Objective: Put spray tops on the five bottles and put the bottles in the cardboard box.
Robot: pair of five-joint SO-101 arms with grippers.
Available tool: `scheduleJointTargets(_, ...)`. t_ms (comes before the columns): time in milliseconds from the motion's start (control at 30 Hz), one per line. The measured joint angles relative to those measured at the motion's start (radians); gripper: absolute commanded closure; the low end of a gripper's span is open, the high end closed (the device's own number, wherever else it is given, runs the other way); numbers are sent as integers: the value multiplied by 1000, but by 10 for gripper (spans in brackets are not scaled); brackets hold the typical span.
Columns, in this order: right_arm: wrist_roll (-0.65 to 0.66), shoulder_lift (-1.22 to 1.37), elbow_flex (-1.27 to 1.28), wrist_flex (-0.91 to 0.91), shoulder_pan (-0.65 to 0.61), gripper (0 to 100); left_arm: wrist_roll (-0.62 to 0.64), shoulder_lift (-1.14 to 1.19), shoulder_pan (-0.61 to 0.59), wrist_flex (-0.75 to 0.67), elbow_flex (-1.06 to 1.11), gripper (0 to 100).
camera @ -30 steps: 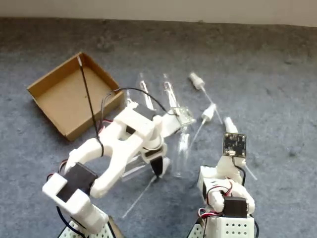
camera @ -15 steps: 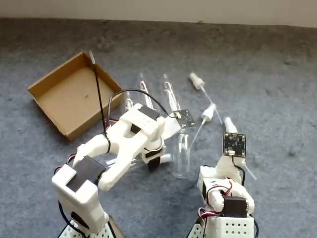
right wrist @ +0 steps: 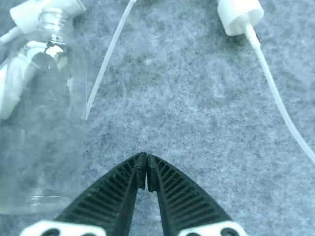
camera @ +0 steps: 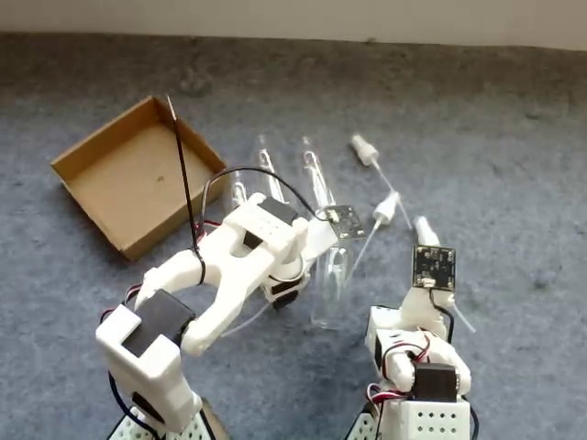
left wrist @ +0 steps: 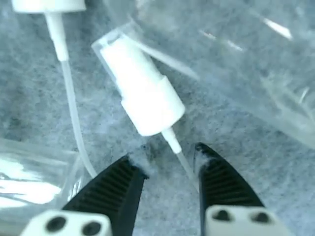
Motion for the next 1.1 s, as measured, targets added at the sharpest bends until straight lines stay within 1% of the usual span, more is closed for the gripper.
scheduleJointTargets(200, 0, 0, 0, 0, 0, 994, 0, -18, 0, 63, -25, 919)
scheduleJointTargets(333, 0, 0, 0, 0, 0, 994, 0, -49, -14, 72, -25, 923)
scheduleJointTargets(467, 0, 0, 0, 0, 0, 994, 0, -69, -77, 83, -28, 918)
scheduleJointTargets(567, 0, 0, 0, 0, 0, 994, 0, -118, -130, 89, -35, 870)
scheduleJointTargets(633, 0, 0, 0, 0, 0, 994, 0, -166, -132, 89, -35, 822)
scheduleJointTargets(733, 0, 0, 0, 0, 0, 994, 0, -245, -121, 89, -8, 782)
scheduleJointTargets(867, 0, 0, 0, 0, 0, 994, 0, -348, -129, 89, 61, 809)
scheduleJointTargets(1000, 0, 0, 0, 0, 0, 994, 0, -453, -138, 104, 115, 883)
scheduleJointTargets(1100, 0, 0, 0, 0, 0, 994, 101, -539, -170, 166, 118, 913)
